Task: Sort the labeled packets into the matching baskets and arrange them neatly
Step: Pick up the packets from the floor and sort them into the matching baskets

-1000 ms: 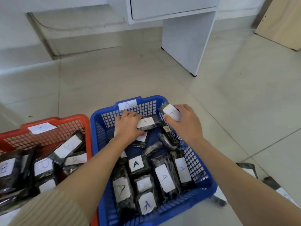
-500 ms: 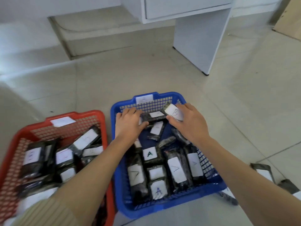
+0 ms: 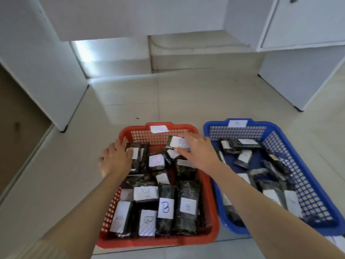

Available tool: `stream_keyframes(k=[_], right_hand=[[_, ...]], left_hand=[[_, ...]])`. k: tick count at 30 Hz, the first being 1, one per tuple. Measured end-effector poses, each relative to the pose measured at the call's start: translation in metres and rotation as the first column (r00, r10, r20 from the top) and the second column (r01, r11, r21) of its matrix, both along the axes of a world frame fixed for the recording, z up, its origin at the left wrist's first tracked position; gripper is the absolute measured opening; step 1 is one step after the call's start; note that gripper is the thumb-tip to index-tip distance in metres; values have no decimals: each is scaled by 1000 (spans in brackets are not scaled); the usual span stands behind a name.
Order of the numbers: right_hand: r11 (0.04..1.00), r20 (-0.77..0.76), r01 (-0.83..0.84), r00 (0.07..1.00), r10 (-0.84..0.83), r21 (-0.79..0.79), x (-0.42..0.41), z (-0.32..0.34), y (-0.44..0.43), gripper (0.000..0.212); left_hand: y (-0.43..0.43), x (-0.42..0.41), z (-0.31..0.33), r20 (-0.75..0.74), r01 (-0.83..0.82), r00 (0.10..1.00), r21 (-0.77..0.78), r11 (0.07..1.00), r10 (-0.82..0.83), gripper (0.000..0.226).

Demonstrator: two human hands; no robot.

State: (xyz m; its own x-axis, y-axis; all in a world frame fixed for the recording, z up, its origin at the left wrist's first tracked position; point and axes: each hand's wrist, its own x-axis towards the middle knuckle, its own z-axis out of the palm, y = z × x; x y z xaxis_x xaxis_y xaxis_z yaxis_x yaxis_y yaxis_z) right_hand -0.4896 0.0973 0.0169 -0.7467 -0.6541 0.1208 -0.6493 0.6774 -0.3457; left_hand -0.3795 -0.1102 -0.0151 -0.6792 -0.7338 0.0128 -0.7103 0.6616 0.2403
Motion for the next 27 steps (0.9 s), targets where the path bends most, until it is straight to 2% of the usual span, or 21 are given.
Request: stream_keyframes(k=[2,3,6,10,12,15,18,19,21,23,25,27], right_hand=[[997,22,-56,998,55,46,1,-10,-28,53],[995,30,-79,997,77,58,1,-15,-42,52],[984,34,-126,992,123,128,-5,-31,-76,52],[958,-95,-115,985,144,261,-19,-47,-103,50],[946,-105,-112,983,150,303,-25,-51,-108,50],[948,-66,-136,985,161,288,-26,-53,-110,49],[967,-91,-136,983,158,215,-17,-45,-94,52],[976,-99,-128,984,147,177,-14,-40,-83,52],[989,-143,-119,981,131,88,-9,-26,-52,47],[995,-246,-96,964,98,22,-9,-14,-10,37],[998,-281,3,960,14,61,-12,-1,46,38],[983,-238,88,970,-48,159,-14,10,114,46]], left_hand=[[-9,5,-10,-90,3,996,216,976,17,55],[-11,7,-14,-147,27,989,253,967,10,52],[-14,9,-19,-229,57,973,244,968,1,46],[-11,10,-16,-231,54,973,249,967,5,48],[-10,11,-15,-242,49,970,253,966,14,50],[-9,11,-12,-247,46,969,251,967,18,50],[-4,10,-5,-205,29,978,274,961,29,49],[-2,10,-4,-172,17,985,230,973,24,49],[5,8,-2,-105,18,994,31,999,-14,48],[28,-2,3,-119,98,987,-92,991,-109,47],[70,-18,12,-133,255,952,-146,956,-274,42],[125,-35,24,-160,386,896,-180,905,-414,36]])
